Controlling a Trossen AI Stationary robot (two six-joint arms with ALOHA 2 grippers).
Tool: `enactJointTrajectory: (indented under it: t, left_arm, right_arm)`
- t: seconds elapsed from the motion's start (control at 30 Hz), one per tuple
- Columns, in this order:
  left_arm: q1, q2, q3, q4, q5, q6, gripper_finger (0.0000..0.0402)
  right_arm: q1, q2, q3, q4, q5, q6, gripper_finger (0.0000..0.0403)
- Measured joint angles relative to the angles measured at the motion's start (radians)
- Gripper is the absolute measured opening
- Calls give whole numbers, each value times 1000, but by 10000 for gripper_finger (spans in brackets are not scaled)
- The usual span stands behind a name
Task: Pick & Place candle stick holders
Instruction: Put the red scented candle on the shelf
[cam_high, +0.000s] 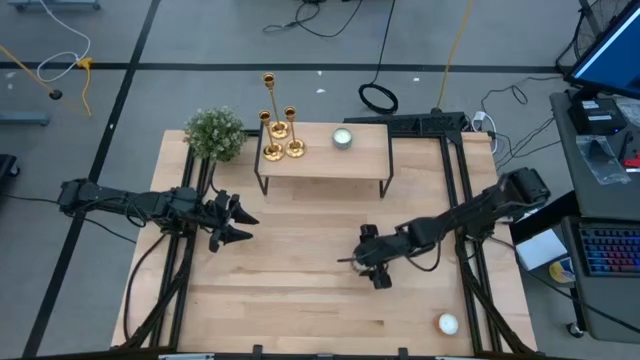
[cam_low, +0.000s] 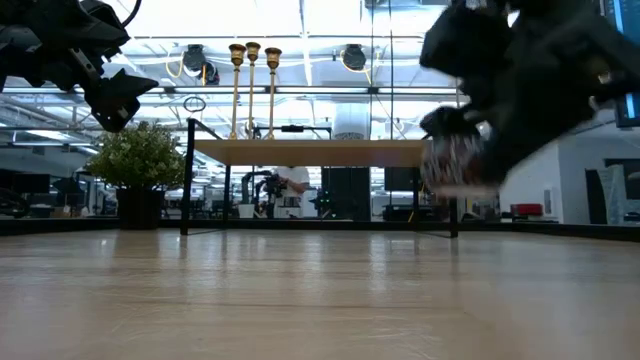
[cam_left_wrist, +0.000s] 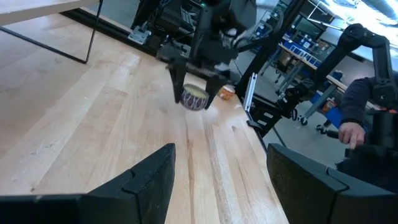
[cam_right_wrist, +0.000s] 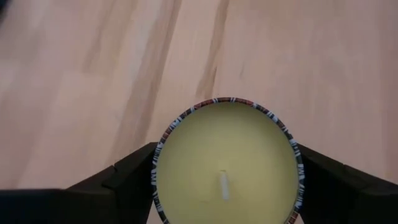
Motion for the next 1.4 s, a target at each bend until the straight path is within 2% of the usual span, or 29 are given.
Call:
enactJointTrajectory:
  t: [0.3, 0.43, 0.63, 0.77, 1.13, 1.27, 1.4]
  left_arm:
    - [0, 0, 0, 0, 0, 3, 253]
    - [0, 0, 0, 0, 0, 8, 253]
    - [0, 0, 0, 0, -1, 10, 253]
    - [0, 0, 0, 0, -1, 10, 253]
    - [0, 0, 0, 1, -2, 8, 253]
    - [0, 0, 0, 2, -2, 1, 253]
    - [0, 0, 0, 2, -2, -14, 253]
  right_arm:
    - [-83, -178, 1, -38, 13, 14, 292]
    - [-149, -254, 39, -119, 103, -11, 292]
    - [-270, -311, 168, -240, 270, -140, 292]
    - [-379, -313, 256, -270, 313, -220, 293]
    - [-741, -308, 311, -278, 304, -301, 293]
    - [-832, -290, 311, -278, 192, -294, 293]
    - [-876, -256, 312, -262, 151, -311, 293]
